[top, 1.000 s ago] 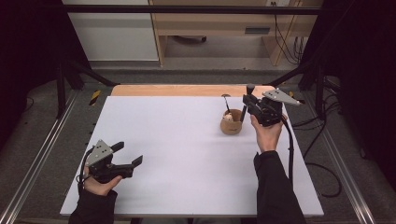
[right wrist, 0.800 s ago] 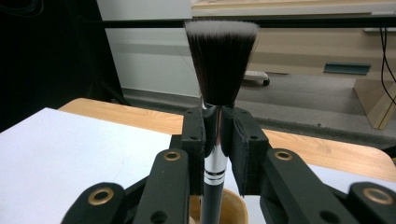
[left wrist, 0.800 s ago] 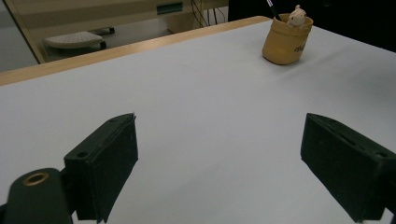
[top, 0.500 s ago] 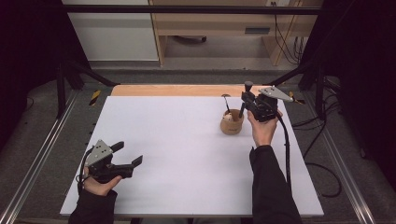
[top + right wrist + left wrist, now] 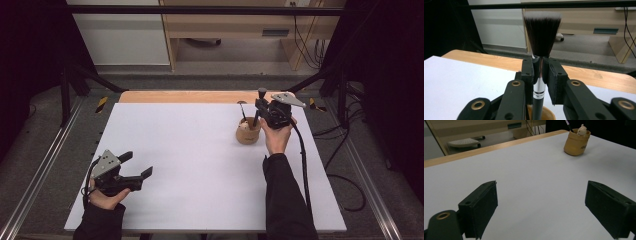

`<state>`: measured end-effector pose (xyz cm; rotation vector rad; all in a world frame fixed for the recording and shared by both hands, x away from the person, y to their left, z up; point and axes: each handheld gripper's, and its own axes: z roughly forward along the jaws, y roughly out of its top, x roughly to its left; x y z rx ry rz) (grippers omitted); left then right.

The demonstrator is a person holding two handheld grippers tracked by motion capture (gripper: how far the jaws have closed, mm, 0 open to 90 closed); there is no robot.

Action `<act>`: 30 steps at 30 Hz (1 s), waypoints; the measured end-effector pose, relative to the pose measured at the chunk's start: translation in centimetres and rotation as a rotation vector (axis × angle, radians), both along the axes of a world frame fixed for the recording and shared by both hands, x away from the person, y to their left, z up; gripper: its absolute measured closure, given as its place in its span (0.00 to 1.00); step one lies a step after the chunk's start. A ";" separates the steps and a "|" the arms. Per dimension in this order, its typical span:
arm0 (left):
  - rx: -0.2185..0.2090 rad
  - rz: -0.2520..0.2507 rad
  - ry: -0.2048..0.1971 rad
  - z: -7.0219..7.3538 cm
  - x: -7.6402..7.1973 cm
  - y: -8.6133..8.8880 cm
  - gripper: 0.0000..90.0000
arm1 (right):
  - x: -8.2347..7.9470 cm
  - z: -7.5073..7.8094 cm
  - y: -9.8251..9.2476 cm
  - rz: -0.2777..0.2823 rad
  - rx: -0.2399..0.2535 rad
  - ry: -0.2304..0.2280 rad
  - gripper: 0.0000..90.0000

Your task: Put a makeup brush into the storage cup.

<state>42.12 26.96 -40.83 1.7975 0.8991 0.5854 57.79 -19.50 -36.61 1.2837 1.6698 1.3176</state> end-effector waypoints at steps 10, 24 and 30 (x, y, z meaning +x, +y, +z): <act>0.002 -0.001 -0.001 0.0 0.0 0.0 0.12 | 0.4 -1.1 0.2 -0.003 -0.003 0.036 0.86; 0.004 0.000 0.000 0.0 0.0 0.0 0.11 | 0.8 -2.7 0.7 -0.012 -0.025 0.088 0.86; 0.004 -0.001 0.000 0.0 0.0 0.0 0.11 | 0.8 -3.3 0.8 -0.017 -0.035 0.117 0.86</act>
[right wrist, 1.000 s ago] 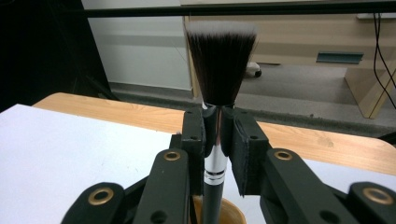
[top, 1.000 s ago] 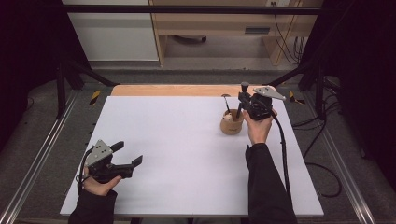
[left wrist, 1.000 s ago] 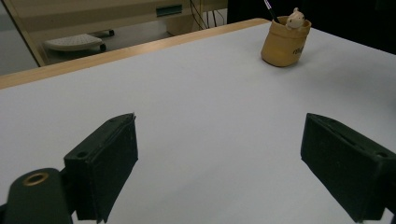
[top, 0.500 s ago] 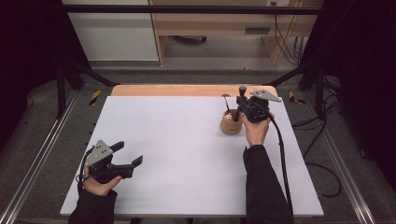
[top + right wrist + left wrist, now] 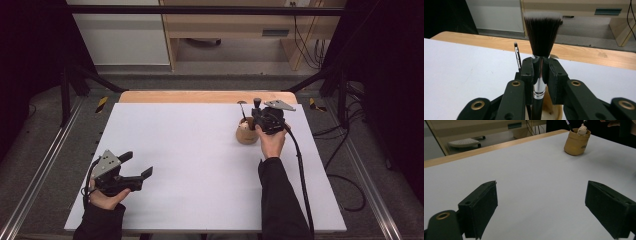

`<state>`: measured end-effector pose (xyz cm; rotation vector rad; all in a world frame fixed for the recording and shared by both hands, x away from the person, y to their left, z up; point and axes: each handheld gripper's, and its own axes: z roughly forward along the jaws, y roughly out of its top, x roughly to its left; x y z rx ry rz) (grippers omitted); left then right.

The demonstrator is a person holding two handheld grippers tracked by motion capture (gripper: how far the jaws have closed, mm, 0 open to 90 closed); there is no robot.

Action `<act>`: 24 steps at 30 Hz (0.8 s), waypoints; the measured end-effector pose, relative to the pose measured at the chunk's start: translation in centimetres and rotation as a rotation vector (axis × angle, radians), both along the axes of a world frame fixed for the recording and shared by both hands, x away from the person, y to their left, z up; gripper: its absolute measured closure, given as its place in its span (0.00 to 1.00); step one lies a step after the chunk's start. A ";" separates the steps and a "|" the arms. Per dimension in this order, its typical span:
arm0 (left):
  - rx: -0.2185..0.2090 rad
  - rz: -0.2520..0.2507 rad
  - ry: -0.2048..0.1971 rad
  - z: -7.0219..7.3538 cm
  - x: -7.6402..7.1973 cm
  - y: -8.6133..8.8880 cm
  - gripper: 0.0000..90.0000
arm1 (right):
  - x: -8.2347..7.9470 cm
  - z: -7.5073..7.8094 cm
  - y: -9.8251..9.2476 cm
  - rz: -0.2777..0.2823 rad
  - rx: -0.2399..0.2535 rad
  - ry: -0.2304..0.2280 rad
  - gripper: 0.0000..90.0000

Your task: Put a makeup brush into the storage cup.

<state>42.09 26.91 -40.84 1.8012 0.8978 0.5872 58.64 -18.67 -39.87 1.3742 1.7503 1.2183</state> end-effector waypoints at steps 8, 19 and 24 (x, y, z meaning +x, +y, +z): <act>0.006 0.000 0.001 -0.1 0.1 -0.1 0.11 | -0.5 -0.5 -0.7 -0.003 0.025 0.033 0.81; 0.007 0.002 0.004 -0.1 0.1 -0.2 0.11 | -3.8 1.4 -1.3 0.053 0.047 -0.004 0.68; 0.010 0.003 0.008 -0.2 0.1 -0.3 0.11 | -5.6 2.4 -1.6 0.102 0.072 -0.026 0.60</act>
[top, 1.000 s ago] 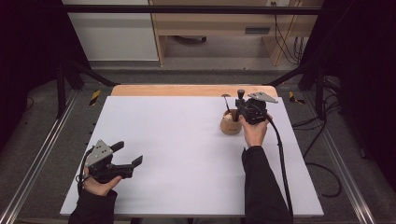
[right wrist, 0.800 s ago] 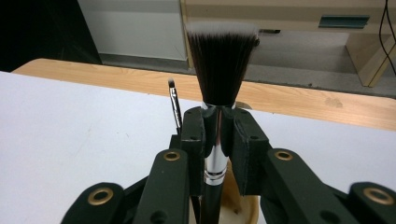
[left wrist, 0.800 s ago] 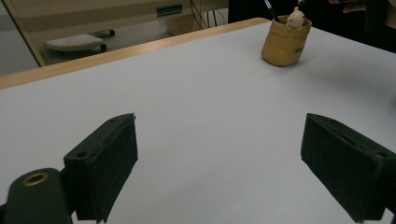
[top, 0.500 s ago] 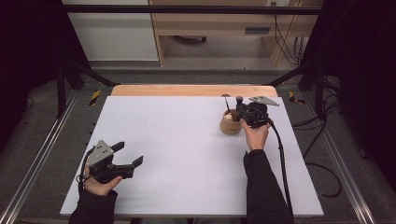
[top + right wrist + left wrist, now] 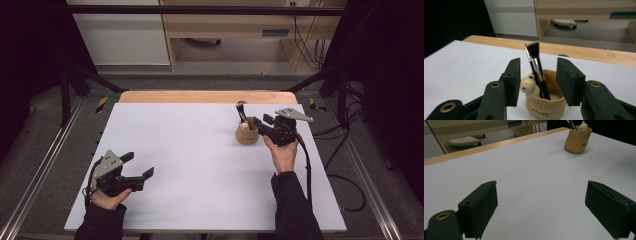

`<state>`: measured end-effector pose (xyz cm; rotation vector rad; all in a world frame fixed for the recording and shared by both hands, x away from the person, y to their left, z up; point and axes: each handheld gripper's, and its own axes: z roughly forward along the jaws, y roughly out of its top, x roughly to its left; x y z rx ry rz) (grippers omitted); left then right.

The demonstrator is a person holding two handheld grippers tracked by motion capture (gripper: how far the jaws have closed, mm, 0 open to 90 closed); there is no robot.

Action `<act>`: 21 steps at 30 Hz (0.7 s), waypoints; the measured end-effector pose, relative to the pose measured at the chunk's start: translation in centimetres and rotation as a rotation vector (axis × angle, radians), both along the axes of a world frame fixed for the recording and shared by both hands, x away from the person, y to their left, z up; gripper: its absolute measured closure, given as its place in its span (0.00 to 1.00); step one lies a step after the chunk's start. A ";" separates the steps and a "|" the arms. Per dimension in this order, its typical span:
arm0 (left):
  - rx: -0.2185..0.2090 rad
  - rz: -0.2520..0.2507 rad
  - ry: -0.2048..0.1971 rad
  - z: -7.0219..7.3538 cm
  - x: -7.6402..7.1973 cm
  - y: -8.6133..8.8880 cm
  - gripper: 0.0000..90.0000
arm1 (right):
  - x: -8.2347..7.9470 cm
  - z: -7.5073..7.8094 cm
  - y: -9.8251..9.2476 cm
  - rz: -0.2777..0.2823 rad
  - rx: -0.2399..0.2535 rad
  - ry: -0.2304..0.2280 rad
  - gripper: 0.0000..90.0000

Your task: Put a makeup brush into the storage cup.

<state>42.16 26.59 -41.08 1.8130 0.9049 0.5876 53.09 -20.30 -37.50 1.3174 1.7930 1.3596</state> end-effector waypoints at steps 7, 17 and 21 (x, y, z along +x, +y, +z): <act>-0.001 0.000 0.000 0.0 0.0 -0.1 0.11 | -2.2 0.4 -0.4 0.056 0.028 -0.002 0.47; 0.001 0.002 -0.003 0.1 -0.1 -0.1 0.11 | -4.3 -0.4 -0.9 0.102 0.015 -0.016 0.32; 0.002 0.004 -0.003 0.1 -0.1 -0.1 0.11 | -5.1 -0.6 -1.1 0.111 0.009 -0.020 0.25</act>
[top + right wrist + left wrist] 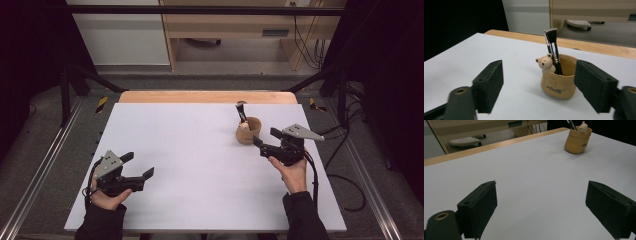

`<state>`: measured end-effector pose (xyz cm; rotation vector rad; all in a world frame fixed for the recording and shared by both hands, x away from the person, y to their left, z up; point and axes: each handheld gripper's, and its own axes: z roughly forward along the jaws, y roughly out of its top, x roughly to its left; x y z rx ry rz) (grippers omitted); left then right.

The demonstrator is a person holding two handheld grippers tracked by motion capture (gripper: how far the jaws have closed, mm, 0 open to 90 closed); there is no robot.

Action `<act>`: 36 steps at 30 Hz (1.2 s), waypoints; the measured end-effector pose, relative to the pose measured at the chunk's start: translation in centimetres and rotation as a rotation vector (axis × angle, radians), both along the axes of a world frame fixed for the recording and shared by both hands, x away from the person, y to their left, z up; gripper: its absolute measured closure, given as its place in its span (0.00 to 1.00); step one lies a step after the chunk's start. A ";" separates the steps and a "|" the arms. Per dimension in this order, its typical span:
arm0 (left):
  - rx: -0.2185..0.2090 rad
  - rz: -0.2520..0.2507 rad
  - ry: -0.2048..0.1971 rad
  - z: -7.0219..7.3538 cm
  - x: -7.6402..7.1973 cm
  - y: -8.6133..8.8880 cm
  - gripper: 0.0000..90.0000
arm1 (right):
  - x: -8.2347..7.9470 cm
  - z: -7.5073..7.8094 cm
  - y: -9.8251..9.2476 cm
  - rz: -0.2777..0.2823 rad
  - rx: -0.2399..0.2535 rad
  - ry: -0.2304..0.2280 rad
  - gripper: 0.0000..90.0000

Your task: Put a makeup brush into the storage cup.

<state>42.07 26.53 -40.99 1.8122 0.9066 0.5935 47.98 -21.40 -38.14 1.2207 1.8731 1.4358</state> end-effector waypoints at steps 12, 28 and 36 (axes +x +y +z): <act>0.005 0.001 0.001 0.0 0.0 -0.1 0.11 | -2.2 0.2 -0.5 0.013 -0.016 -0.021 0.12; 0.007 0.003 0.007 -0.1 0.0 -0.1 0.10 | -4.0 -1.2 -1.9 0.017 -0.017 -0.017 0.07; -0.004 0.008 0.007 -0.1 0.0 0.2 0.10 | -4.8 -2.2 -2.6 0.021 -0.031 -0.005 0.06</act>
